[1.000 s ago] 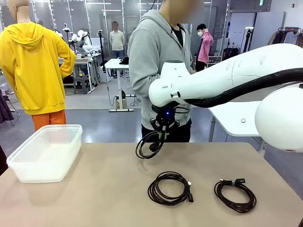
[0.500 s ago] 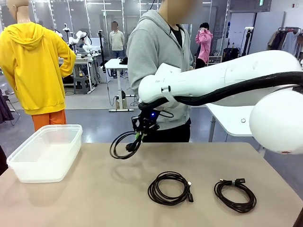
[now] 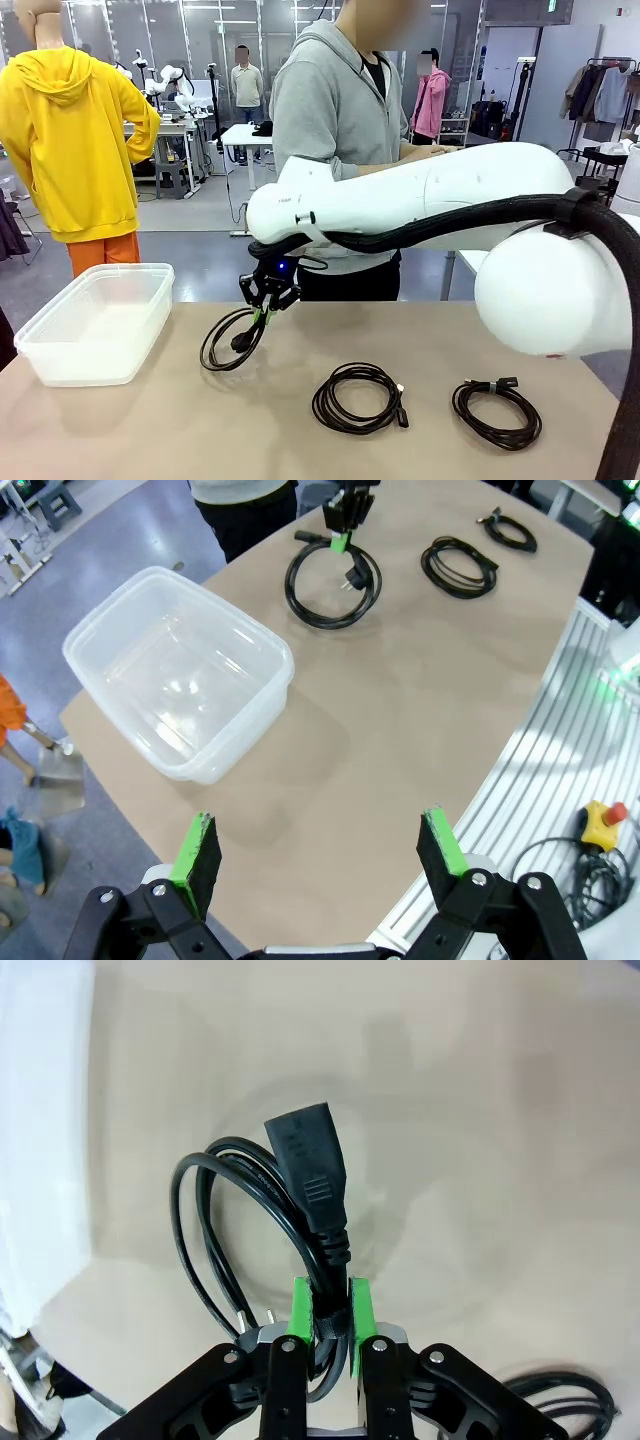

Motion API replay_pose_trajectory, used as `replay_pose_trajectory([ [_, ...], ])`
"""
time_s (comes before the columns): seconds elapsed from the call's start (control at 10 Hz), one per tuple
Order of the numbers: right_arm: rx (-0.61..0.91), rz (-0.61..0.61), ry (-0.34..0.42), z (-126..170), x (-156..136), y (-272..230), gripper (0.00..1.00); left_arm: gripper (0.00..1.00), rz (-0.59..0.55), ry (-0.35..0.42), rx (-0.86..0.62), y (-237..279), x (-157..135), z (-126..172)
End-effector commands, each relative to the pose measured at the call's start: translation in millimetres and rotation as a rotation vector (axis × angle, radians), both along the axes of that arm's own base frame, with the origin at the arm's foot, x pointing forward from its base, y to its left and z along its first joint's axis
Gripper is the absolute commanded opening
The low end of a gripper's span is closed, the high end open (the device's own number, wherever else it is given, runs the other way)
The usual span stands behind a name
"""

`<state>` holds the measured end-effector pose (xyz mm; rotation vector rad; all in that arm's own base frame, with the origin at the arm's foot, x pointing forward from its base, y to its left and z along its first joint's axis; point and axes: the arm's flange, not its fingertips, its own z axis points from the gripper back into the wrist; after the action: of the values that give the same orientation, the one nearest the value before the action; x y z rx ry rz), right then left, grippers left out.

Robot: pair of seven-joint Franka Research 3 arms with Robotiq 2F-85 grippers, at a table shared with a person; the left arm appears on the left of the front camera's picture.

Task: Organize and store the cables.
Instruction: Place the Power Cable into the Organizing box.

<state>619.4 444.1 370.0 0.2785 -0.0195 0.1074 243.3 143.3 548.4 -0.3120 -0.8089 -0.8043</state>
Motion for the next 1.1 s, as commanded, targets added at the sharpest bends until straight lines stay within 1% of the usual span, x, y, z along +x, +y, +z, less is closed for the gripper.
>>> replay_pose_trajectory([
  [0.0, -0.114, -0.079, 0.023, 0, 2, 5, 0.18, 1.0, -0.012, -0.007, -0.003, 0, 0, 1],
  [0.3, -0.212, -0.153, 0.078, -26, -7, 11, 0.18, 1.0, -0.012, -0.007, -0.003, 0, 0, 1],
  [0.4, -0.213, -0.139, 0.115, -38, -10, 18, 0.18, 1.0, -0.012, -0.007, -0.003, 0, 0, 1],
  [0.5, -0.22, -0.123, 0.137, -47, -12, 25, 0.21, 1.0, -0.012, -0.007, -0.003, 0, 0, 1],
  [0.6, -0.222, -0.113, 0.14, -49, -13, 28, 0.28, 1.0, -0.012, -0.007, -0.003, 0, 0, 1],
  [0.7, -0.224, -0.116, 0.121, -43, -13, 27, 0.41, 1.0, -0.012, -0.007, -0.003, 0, 0, 1],
  [0.8, -0.23, -0.119, 0.11, -38, -14, 25, 0.57, 1.0, -0.012, -0.007, -0.003, 0, 0, 1],
  [0.9, -0.233, -0.118, 0.112, -36, -15, 26, 0.7, 1.0, -0.012, -0.007, -0.003, 0, 0, 1],
  [1.0, -0.23, -0.115, 0.115, -35, -17, 28, 0.86, 1.0, -0.012, -0.007, -0.003, 0, 0, 1],
])
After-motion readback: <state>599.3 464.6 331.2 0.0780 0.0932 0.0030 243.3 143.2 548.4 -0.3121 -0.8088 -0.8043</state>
